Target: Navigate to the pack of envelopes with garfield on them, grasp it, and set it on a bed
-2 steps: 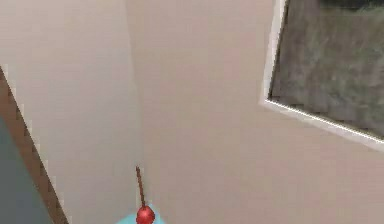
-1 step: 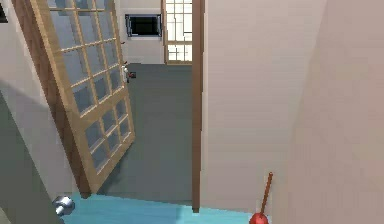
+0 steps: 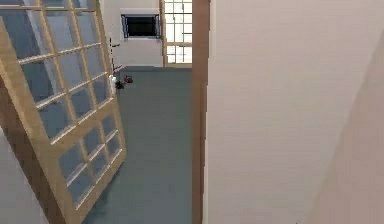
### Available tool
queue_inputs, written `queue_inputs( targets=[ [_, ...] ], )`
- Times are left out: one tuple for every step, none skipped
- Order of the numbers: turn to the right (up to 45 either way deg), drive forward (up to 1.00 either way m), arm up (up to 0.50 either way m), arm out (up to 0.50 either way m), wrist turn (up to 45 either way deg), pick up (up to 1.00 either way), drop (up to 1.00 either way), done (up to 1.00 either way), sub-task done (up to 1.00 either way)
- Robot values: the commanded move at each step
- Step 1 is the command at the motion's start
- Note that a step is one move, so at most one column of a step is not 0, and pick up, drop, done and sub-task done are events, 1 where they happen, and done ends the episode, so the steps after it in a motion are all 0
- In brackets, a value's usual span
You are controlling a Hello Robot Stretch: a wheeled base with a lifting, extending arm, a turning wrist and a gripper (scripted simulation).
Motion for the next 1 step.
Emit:
queue_inputs(
  targets=[
    [-12.0, 0.00, 0.00, 0.00, 0.0, 0.00, 0.00, 0.00, 0.00]
  ],
)
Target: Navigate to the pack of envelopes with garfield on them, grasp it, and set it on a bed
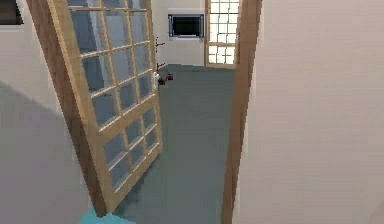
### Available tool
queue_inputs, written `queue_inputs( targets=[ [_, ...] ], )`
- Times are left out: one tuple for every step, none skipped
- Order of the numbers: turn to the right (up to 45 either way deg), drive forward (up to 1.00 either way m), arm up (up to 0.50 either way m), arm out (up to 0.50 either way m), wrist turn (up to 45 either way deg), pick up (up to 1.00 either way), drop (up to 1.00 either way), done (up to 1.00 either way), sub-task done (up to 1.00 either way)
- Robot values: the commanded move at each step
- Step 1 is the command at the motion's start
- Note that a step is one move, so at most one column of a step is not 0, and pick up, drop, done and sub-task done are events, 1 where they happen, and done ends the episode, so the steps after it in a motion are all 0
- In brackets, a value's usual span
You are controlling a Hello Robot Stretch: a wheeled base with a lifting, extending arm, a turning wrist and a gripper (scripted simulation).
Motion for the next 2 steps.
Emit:
queue_inputs(
  targets=[
    [0.0, 0.65, 0.00, 0.00, 0.0, 0.00, 0.00, 0.00, 0.00],
    [-27.0, 0.00, 0.00, 0.00, 0.0, 0.00, 0.00, 0.00, 0.00]
  ],
)
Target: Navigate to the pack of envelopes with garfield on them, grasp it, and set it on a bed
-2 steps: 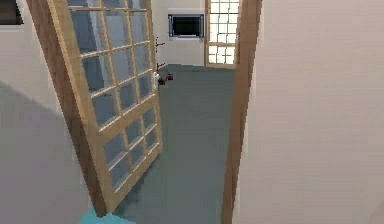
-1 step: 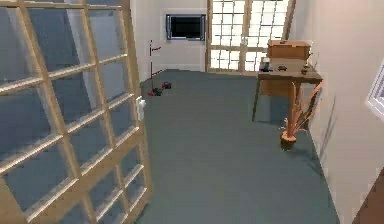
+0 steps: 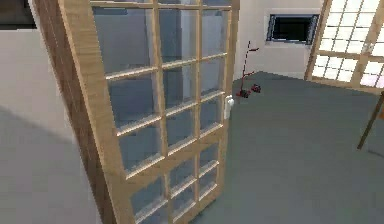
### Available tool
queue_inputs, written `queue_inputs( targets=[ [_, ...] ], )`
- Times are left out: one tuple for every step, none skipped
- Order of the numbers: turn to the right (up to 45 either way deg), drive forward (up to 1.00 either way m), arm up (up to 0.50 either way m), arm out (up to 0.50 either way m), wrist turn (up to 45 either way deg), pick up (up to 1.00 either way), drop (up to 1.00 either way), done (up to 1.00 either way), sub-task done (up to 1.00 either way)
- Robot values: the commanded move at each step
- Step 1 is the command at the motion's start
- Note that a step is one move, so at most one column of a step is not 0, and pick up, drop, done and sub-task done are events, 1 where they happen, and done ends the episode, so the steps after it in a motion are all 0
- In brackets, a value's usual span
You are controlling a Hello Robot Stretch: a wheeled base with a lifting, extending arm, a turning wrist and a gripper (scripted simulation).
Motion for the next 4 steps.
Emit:
queue_inputs(
  targets=[
    [0.0, 0.40, 0.00, 0.00, 0.0, 0.00, 0.00, 0.00, 0.00],
    [45.0, 0.00, 0.00, 0.00, 0.0, 0.00, 0.00, 0.00, 0.00],
    [6.0, 0.00, 0.00, 0.00, 0.0, 0.00, 0.00, 0.00, 0.00],
    [0.0, 1.00, 0.00, 0.00, 0.0, 0.00, 0.00, 0.00, 0.00]
  ],
)
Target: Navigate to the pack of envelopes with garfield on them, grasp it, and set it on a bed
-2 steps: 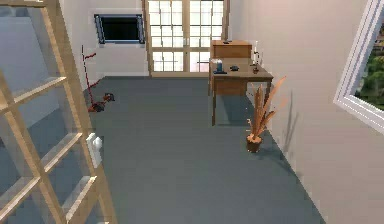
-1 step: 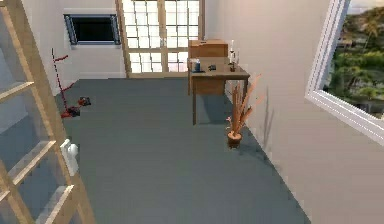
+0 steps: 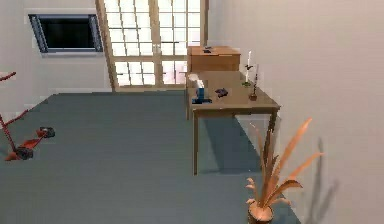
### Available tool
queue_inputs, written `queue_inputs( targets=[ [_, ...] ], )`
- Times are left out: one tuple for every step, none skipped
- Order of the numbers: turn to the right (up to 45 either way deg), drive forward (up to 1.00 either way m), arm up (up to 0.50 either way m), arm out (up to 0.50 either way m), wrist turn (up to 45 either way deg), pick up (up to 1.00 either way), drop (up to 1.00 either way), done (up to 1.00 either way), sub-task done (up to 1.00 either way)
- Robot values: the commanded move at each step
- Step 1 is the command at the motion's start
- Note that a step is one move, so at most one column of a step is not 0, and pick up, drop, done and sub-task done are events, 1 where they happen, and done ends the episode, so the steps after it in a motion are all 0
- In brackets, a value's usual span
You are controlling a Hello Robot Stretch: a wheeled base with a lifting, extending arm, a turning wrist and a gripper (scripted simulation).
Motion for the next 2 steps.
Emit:
queue_inputs(
  targets=[
    [0.0, 0.95, 0.00, 0.00, 0.0, 0.00, 0.00, 0.00, 0.00],
    [45.0, 0.00, 0.00, 0.00, 0.0, 0.00, 0.00, 0.00, 0.00]
  ],
)
